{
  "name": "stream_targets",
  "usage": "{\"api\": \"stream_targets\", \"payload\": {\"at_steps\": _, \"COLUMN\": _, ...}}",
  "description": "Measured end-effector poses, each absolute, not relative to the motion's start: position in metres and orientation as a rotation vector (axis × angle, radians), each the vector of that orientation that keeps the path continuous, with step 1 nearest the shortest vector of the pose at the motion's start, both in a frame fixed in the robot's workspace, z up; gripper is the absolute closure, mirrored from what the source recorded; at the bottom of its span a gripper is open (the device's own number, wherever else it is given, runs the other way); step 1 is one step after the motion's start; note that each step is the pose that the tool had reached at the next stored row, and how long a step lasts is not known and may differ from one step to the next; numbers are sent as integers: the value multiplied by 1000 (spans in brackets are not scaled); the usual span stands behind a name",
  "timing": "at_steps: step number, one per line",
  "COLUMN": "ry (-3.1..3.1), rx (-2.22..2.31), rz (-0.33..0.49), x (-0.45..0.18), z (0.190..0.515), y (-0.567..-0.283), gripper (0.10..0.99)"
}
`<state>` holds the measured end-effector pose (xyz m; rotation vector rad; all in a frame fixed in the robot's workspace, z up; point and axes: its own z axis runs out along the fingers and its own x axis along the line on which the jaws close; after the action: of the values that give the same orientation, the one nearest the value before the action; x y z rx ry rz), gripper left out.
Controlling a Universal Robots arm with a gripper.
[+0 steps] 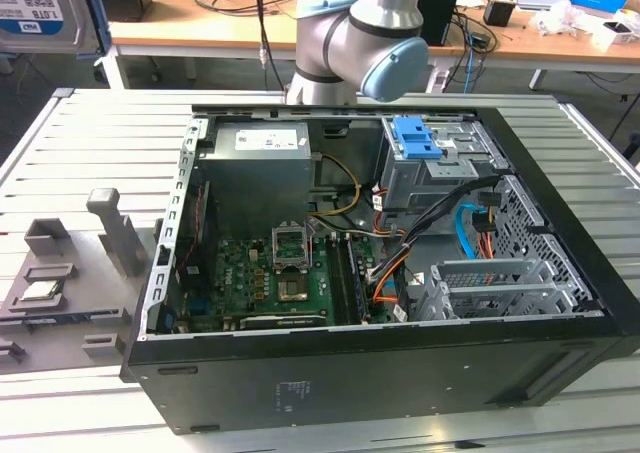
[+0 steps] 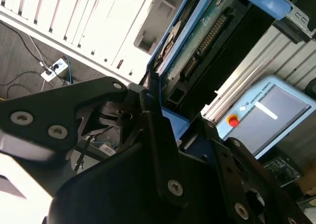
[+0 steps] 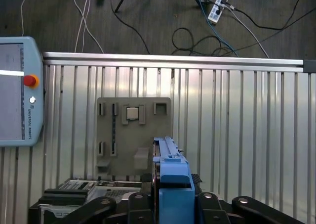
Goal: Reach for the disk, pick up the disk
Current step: 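Pick up the disk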
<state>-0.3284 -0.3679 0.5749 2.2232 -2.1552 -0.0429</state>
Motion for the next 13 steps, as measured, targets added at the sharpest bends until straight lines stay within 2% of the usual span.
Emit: {"api": "stream_targets", "payload": {"at_steps": 13, "ry": -2155, "rx": 2223, "rz": -45, "x": -249, "z": 575, "y": -366, "gripper": 718}}
